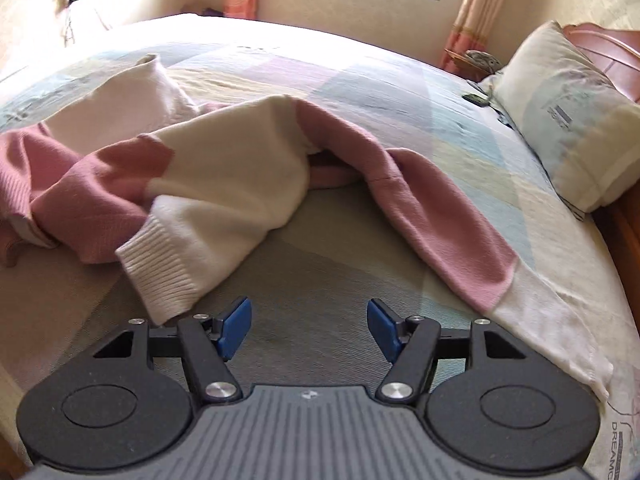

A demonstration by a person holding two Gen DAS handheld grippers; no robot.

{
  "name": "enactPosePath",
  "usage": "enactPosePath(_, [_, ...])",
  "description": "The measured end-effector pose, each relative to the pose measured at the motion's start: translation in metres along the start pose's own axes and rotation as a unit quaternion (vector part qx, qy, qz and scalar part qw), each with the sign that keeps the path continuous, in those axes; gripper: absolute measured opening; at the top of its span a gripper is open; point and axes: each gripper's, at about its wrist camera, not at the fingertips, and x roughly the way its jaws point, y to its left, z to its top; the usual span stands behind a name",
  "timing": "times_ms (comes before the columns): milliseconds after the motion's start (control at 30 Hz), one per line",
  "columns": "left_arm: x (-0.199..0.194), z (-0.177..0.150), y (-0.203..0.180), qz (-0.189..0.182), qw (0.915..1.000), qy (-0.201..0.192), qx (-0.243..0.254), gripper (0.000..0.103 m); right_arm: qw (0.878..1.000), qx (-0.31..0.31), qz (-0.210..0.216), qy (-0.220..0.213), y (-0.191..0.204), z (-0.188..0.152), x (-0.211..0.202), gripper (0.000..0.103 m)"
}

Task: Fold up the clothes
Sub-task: 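Open the right gripper to release the sleeve and withdraw it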

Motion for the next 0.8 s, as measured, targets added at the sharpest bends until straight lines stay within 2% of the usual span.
enactPosePath(133, [-0.002, -0.001, 0.015, -0.045, 0.9978, -0.016, -0.047, 0.102, 0.996, -0.087, -0.001, -0.02, 0.056, -0.002, -0.001, 0.072])
enactPosePath(267, [0.004, 0.004, 0.028, -0.071, 0.9942, -0.042, -0.069, 0.102, 0.989, -0.145, -0.006, -0.03, 0.088, -0.003, 0.004, 0.076])
enactPosePath(333, [0.007, 0.007, 0.034, -0.084, 0.9916, -0.055, -0.081, 0.102, 0.99, -0.138, 0.0, -0.028, 0.092, -0.003, 0.007, 0.076])
enactPosePath(500, [0.04, 0.018, 0.043, -0.155, 0.9786, -0.036, -0.13, 0.102, 0.995, -0.098, 0.014, -0.018, 0.091, -0.006, 0.013, 0.077])
enactPosePath(633, [0.047, 0.023, 0.044, -0.186, 0.9684, -0.041, -0.161, 0.102, 0.997, -0.076, 0.016, -0.01, 0.088, -0.016, 0.01, 0.077])
enactPosePath(733, [0.052, 0.019, 0.054, -0.175, 0.9629, -0.038, -0.202, 0.1, 0.997, -0.07, 0.007, -0.016, 0.085, -0.022, 0.007, 0.077])
enactPosePath(800, [0.061, 0.011, 0.062, -0.169, 0.956, -0.022, -0.239, 0.098, 0.996, -0.088, -0.012, -0.022, 0.088, -0.024, 0.007, 0.076])
